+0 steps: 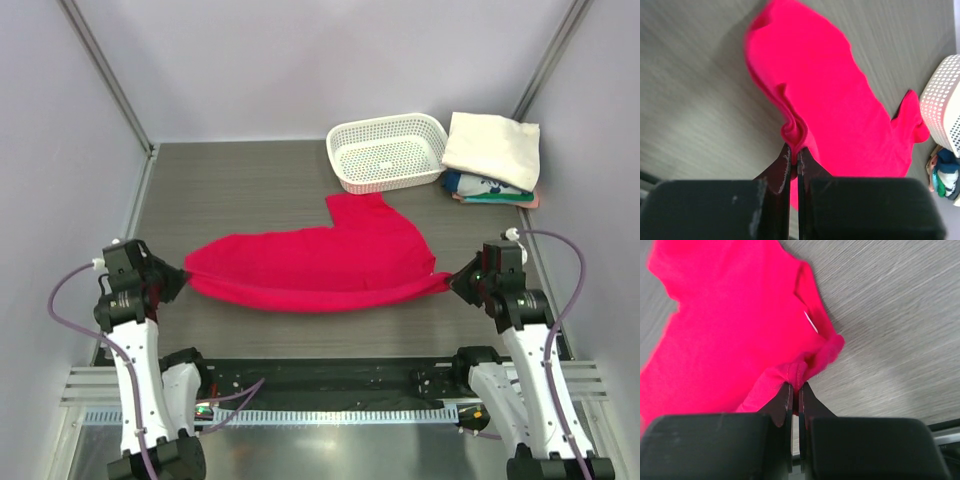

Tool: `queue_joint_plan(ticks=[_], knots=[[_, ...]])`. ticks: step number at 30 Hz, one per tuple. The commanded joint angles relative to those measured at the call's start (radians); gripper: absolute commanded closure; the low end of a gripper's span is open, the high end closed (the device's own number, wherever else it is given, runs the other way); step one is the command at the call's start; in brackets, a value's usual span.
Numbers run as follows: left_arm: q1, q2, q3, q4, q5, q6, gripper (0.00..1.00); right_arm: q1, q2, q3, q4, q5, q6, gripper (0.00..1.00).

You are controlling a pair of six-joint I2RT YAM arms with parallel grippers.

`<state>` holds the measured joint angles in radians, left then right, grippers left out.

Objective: Fold and stack the t-shirts
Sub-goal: Fold the tshirt

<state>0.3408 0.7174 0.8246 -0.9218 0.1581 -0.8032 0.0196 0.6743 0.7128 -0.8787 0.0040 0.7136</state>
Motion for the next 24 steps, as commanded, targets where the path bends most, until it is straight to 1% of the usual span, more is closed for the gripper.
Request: queue_joint_plan(ticks=[1,7,9,10,11,12,13,14,15,16,17,18,19,20,21,22,23,24], knots=[[0.012,-0.056,0.001,-0.060,0.000,0.006,1.00,-0.007,-0.091,-0.001,-0.035,0.036,0.059,0.99],[0.012,-0.137,-0.002,-0.195,-0.046,0.019,0.97,-0.007,-0.174,-0.025,-0.141,0.010,0.086,0.99],[0.012,-0.139,0.004,-0.227,-0.054,0.035,0.95,-0.006,-0.194,-0.027,-0.170,-0.032,0.083,0.78],[0.012,-0.144,-0.001,-0.236,-0.051,0.041,0.92,-0.007,-0.209,-0.027,-0.181,-0.047,0.067,0.66],[0.007,-0.150,-0.005,-0.248,-0.048,0.041,0.87,-0.006,-0.217,-0.016,-0.189,-0.055,0.066,0.52],[0.001,-0.165,-0.016,-0.255,-0.043,0.038,0.61,-0.006,-0.222,0.000,-0.204,-0.030,0.070,0.27],[-0.005,-0.171,-0.021,-0.256,-0.023,0.036,0.48,-0.003,-0.223,0.019,-0.226,-0.010,0.076,0.19],[-0.020,-0.176,-0.021,-0.259,-0.014,0.035,0.30,-0.001,-0.222,0.064,-0.258,-0.009,0.069,0.15],[-0.028,-0.168,0.007,-0.265,-0.014,0.033,0.25,-0.001,-0.217,0.088,-0.270,0.058,0.063,0.12],[-0.037,-0.159,0.034,-0.293,-0.026,0.038,0.22,0.002,-0.217,0.137,-0.290,0.079,0.054,0.11],[-0.061,-0.148,0.069,-0.313,-0.052,0.039,0.21,0.003,-0.211,0.160,-0.293,0.097,0.050,0.10],[-0.074,-0.125,0.162,-0.331,-0.083,0.041,0.20,0.003,-0.208,0.183,-0.292,0.111,0.043,0.10],[-0.088,-0.116,0.212,-0.350,-0.113,0.045,0.19,0.003,-0.202,0.203,-0.290,0.113,0.032,0.10],[-0.109,-0.107,0.259,-0.376,-0.193,0.047,0.18,0.005,-0.182,0.229,-0.251,0.088,0.000,0.10],[-0.114,-0.099,0.302,-0.382,-0.221,0.052,0.17,0.005,-0.173,0.231,-0.215,0.044,-0.026,0.12],[-0.115,-0.084,0.361,-0.374,-0.242,0.061,0.16,0.003,-0.154,0.218,-0.176,-0.063,-0.038,0.13],[-0.115,-0.078,0.369,-0.359,-0.253,0.065,0.15,0.005,-0.136,0.209,-0.105,-0.103,-0.046,0.15],[-0.115,-0.076,0.351,-0.336,-0.226,0.067,0.14,0.003,-0.093,0.195,-0.057,-0.151,-0.061,0.16]])
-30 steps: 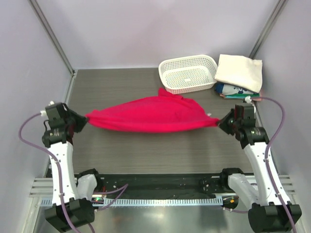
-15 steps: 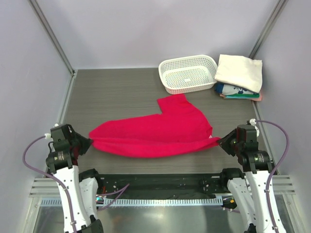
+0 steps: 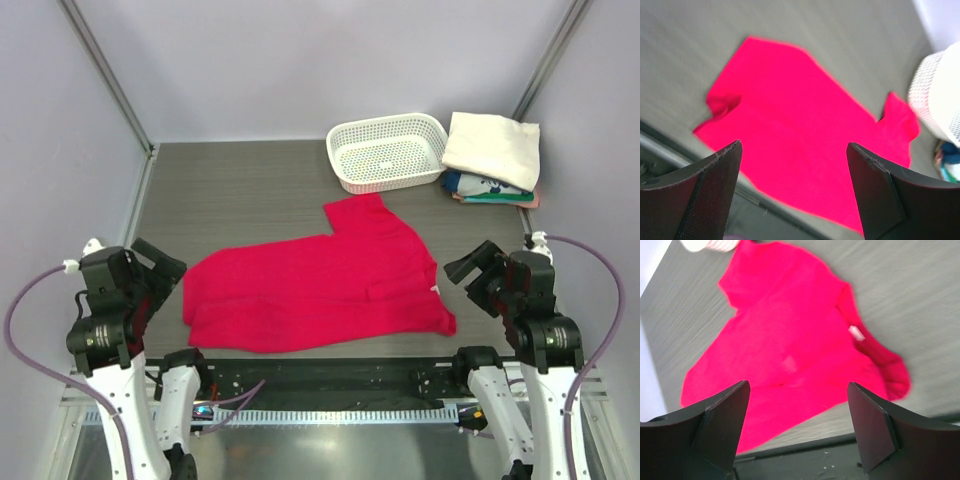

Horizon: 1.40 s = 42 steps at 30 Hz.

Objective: Fold and stack the t-shirts
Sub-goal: Fold the tshirt

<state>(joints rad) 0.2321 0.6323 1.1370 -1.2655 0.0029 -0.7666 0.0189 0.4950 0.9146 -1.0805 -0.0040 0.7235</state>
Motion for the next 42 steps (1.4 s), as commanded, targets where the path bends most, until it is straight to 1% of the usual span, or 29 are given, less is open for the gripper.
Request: queue_joint_plan(ticks=[1,2,3,4,5,6,7,8,9,10,12,13,14,15,18,19,21,23,26,27,29,34,35,36,37,38,39,41,42], knots=[[-0.007,0.003,0.014,0.071,-0.042,0.017,0.14,0.004,0.115,-0.025,0.212,-0.196,-0.078,0.16],[-0.007,-0.005,-0.018,0.113,-0.009,0.007,0.14,0.004,0.150,-0.022,0.229,-0.201,-0.088,0.16],[-0.008,-0.011,-0.099,0.159,0.096,-0.006,0.15,0.006,0.234,-0.025,0.257,-0.214,-0.113,0.16],[-0.007,-0.016,-0.141,0.245,0.120,-0.020,0.14,0.006,0.278,-0.028,0.286,-0.223,-0.124,0.16],[-0.007,-0.010,-0.182,0.277,0.137,-0.046,0.14,0.006,0.334,-0.019,0.325,-0.228,-0.131,0.16],[-0.008,0.009,-0.248,0.307,0.144,-0.049,0.15,0.009,0.380,-0.016,0.355,-0.244,-0.137,0.17],[-0.008,0.030,-0.276,0.349,0.147,-0.051,0.15,0.027,0.481,-0.017,0.391,-0.248,-0.142,0.17],[-0.008,0.090,-0.298,0.369,0.151,-0.054,0.15,0.045,0.537,-0.002,0.430,-0.240,-0.141,0.17],[-0.008,0.124,-0.336,0.394,0.158,-0.057,0.16,0.100,0.591,0.013,0.447,-0.217,-0.142,0.18],[-0.013,0.154,-0.351,0.447,0.157,-0.060,0.16,0.139,0.708,0.050,0.470,-0.190,-0.157,0.17],[-0.034,0.263,-0.387,0.497,0.143,-0.069,0.16,0.193,0.827,0.093,0.487,-0.146,-0.165,0.18],[-0.045,0.305,-0.391,0.537,0.112,-0.071,0.16,0.214,0.876,0.124,0.496,-0.140,-0.167,0.17],[-0.068,0.340,-0.395,0.557,0.092,-0.074,0.16,0.225,0.963,0.130,0.520,-0.134,-0.164,0.17],[-0.076,0.413,-0.407,0.578,0.085,-0.079,0.16,0.225,0.993,0.127,0.543,-0.136,-0.161,0.17],[-0.088,0.524,-0.434,0.672,0.071,-0.089,0.15,0.225,1.108,0.125,0.602,-0.129,-0.156,0.17],[-0.088,0.587,-0.440,0.720,0.074,-0.097,0.15,0.225,1.137,0.124,0.619,-0.129,-0.156,0.17],[-0.096,0.654,-0.450,0.761,0.063,-0.105,0.16,0.217,1.189,0.118,0.633,-0.119,-0.156,0.17],[-0.103,0.737,-0.444,0.807,0.059,-0.108,0.16,0.199,1.205,0.087,0.663,-0.116,-0.144,0.16],[-0.114,0.837,-0.408,0.844,0.042,-0.106,0.16,0.110,1.218,0.012,0.735,-0.180,-0.095,0.15],[-0.117,0.866,-0.379,0.850,0.031,-0.106,0.16,0.058,1.220,-0.006,0.749,-0.189,-0.081,0.15],[-0.134,0.952,-0.336,0.862,0.017,-0.099,0.17,0.020,1.212,-0.049,0.771,-0.185,-0.050,0.14],[-0.198,1.141,-0.096,0.850,0.003,-0.053,0.17,-0.043,1.165,-0.114,0.789,-0.140,-0.010,0.13],[-0.206,1.167,-0.013,0.848,0.008,-0.036,0.18,-0.048,1.160,-0.118,0.789,-0.136,-0.009,0.13],[-0.214,1.219,0.030,0.842,0.009,-0.019,0.17,-0.053,1.157,-0.121,0.789,-0.128,-0.006,0.13],[-0.220,1.237,0.071,0.822,0.041,-0.007,0.18,-0.056,1.154,-0.125,0.788,-0.129,-0.004,0.13],[-0.223,1.248,0.143,0.815,0.055,0.004,0.18,-0.056,1.145,-0.125,0.789,-0.132,-0.001,0.13],[-0.223,1.251,0.177,0.804,0.057,0.015,0.18,-0.056,1.137,-0.126,0.785,-0.139,0.004,0.13],[-0.258,1.230,0.269,0.730,0.031,0.055,0.18,-0.048,1.096,-0.144,0.783,-0.177,0.022,0.13],[-0.264,1.187,0.294,0.662,0.005,0.070,0.18,-0.040,1.073,-0.151,0.781,-0.185,0.024,0.13]])
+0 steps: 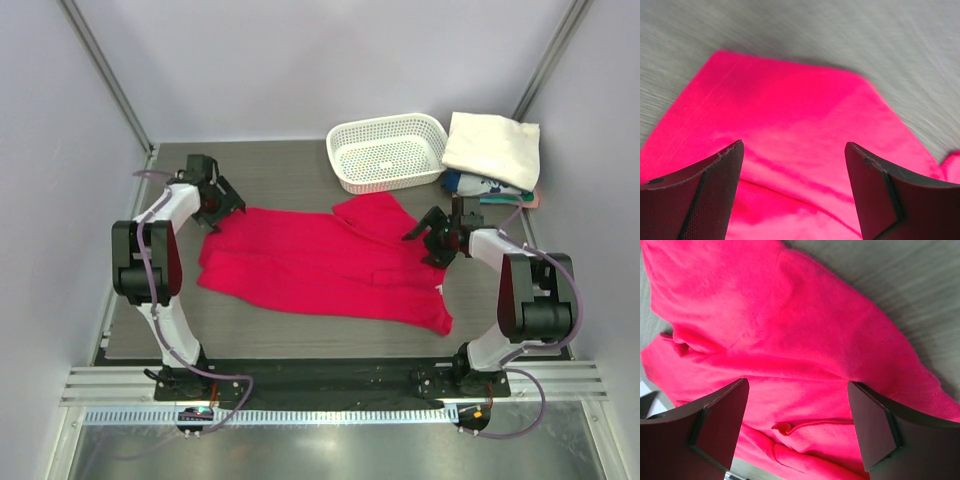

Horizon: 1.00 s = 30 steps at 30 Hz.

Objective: Fold and stack the t-shirts
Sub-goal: Fold the tshirt

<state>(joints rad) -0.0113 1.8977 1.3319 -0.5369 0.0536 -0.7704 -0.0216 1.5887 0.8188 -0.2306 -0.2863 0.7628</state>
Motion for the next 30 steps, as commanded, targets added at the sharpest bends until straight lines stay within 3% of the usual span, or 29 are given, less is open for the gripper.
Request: queue_joint_plan(ticks=[1,4,7,13,19,30], knots=[[-0.030,-0.112,0.116,-0.102,-0.085,0.092,0.17,0.014,-0.039,-0.061,-0.075,0.093,-0.017,0.13],[-0.033,-0.276,0.096,-0.179,-0.214,0.095,0.15,0.081,-0.093,-0.041,-0.114,0.117,-0.031,0.13],[-0.032,-0.449,-0.031,-0.210,-0.319,0.057,0.16,0.110,-0.137,-0.008,-0.128,0.133,-0.040,0.13],[-0.009,-0.670,-0.451,-0.086,-0.265,-0.062,0.22,0.123,-0.131,0.133,-0.188,0.164,-0.097,0.13],[0.059,-0.724,-0.661,0.070,-0.209,-0.135,0.32,0.123,-0.177,0.141,-0.222,0.151,-0.122,0.13],[0.066,-0.683,-0.761,0.202,-0.284,-0.150,0.38,0.123,-0.174,0.112,-0.228,0.139,-0.151,0.14]])
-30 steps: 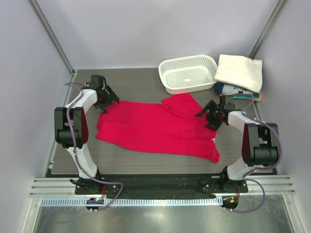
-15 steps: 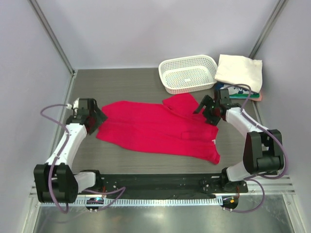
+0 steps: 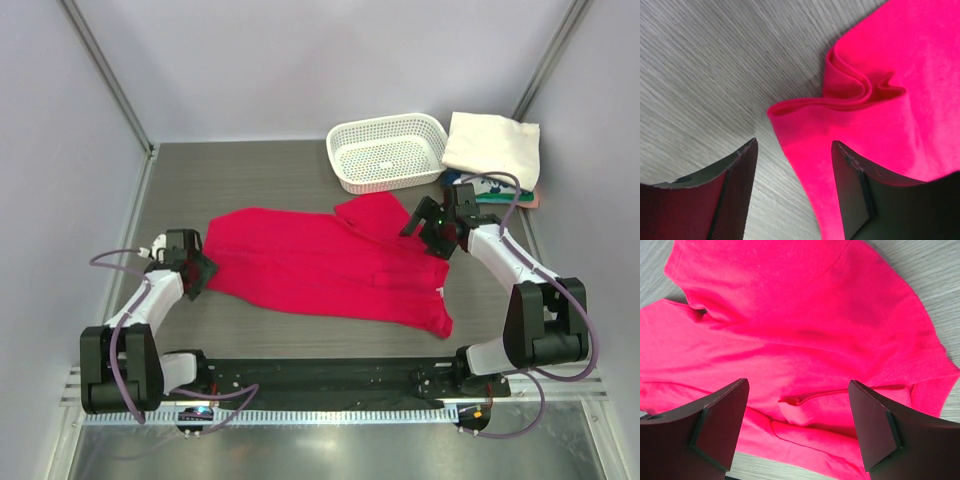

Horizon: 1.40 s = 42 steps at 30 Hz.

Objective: Fold and stack the t-shirts
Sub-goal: Fold the tshirt

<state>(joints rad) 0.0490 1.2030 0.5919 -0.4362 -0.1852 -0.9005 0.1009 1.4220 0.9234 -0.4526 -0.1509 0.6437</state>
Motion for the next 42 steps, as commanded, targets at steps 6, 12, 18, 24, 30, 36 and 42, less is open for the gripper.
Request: queue_joint_plan(ticks=[6,12,18,24,30,36,42], knots=[[0.005,0.110,-0.018,0.148,-0.013,-0.017,0.49,-0.003,-0.001,0.011,-0.014,0.022,-0.042,0.14],[0.005,0.015,0.023,0.048,-0.031,0.017,0.84,-0.006,-0.011,0.005,-0.018,0.025,-0.041,0.14],[0.005,-0.228,0.137,-0.220,-0.088,0.040,0.89,-0.007,-0.020,0.011,-0.015,0.028,-0.032,0.14],[0.008,-0.373,0.186,-0.416,-0.117,0.041,0.74,-0.007,-0.028,0.005,-0.011,0.011,-0.029,0.14],[0.000,-0.416,0.192,-0.499,-0.053,0.000,0.23,-0.006,-0.035,-0.018,-0.001,-0.018,-0.030,0.13],[0.000,-0.395,0.210,-0.411,-0.037,0.037,0.23,-0.007,-0.029,-0.008,0.037,-0.035,-0.036,0.13],[0.000,-0.095,0.325,-0.214,0.010,0.136,0.22,-0.003,0.075,0.135,0.061,0.036,-0.104,0.12]])
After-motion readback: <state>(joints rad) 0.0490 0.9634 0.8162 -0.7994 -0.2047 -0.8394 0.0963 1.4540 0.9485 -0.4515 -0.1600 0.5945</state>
